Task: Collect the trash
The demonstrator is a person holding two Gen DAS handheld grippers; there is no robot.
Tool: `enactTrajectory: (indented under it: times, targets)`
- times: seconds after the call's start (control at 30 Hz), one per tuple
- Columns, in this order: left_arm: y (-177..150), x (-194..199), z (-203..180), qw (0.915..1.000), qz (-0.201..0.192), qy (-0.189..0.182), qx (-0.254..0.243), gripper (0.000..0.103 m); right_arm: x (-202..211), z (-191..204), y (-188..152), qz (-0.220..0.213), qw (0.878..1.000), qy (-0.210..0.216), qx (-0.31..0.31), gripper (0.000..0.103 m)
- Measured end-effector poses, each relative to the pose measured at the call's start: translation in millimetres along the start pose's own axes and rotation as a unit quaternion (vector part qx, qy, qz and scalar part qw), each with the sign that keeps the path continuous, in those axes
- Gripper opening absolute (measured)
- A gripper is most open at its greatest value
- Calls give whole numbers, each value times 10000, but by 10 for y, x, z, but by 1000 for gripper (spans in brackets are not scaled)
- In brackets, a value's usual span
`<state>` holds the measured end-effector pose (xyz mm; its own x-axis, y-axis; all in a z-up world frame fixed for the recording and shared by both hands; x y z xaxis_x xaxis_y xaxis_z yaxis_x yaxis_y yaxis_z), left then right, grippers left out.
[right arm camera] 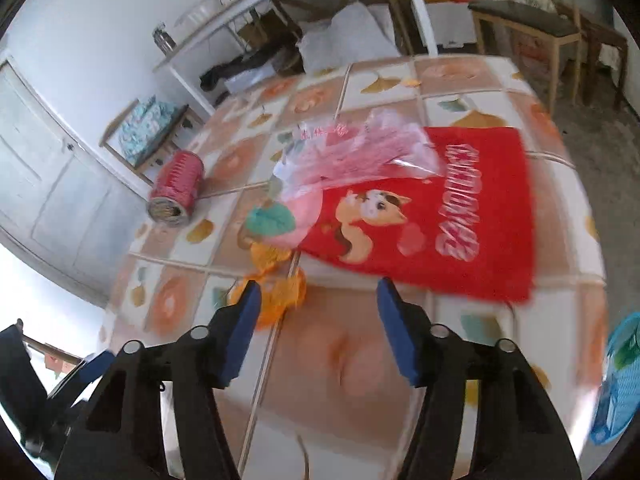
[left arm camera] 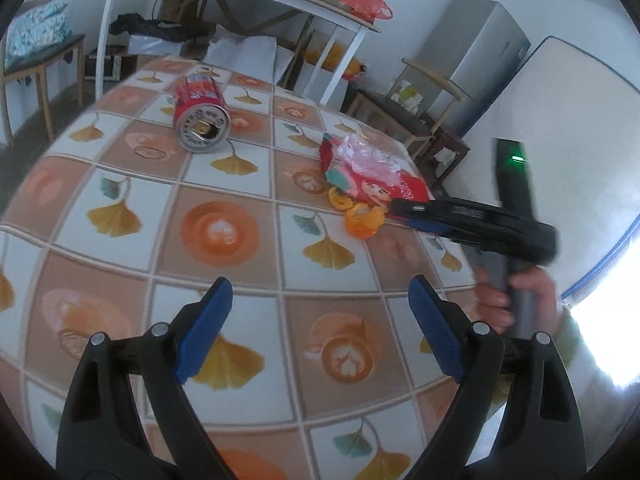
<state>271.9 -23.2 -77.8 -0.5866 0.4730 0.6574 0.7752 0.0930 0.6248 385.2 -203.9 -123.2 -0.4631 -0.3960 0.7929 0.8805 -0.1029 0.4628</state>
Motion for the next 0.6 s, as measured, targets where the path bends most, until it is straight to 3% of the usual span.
enactTrajectory:
  times: [0.1,0.27,0.5,0.6]
  targets:
    - [-13,-75,-9,9998,62,-164,31,85,-133,46,43,43,9998,-131,153,42]
    - [-70,-159,45,9993,213,-296,49,77,-184,268,-70,294,9987,72,402,8]
    - [-66,-119,171,9989,172,-398,170,69,75,692,-314,408,9947,681,647,5]
    - [-49,-68,246,9988,120,-419,226,67,273,907,-469,531,9893,1186,658,5]
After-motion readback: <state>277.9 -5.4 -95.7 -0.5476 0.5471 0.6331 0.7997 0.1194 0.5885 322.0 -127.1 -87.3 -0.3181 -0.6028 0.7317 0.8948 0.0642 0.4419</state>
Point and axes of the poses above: each gripper's, at about its wrist camera, not at the fingertips, and x roughly against the way its jaws point, z to its left, y to its top, the point moved 9 cm from there along -x, roughly the way its jaws point, and after that the axes turned 1 degree about z, right-handed, at the moved point
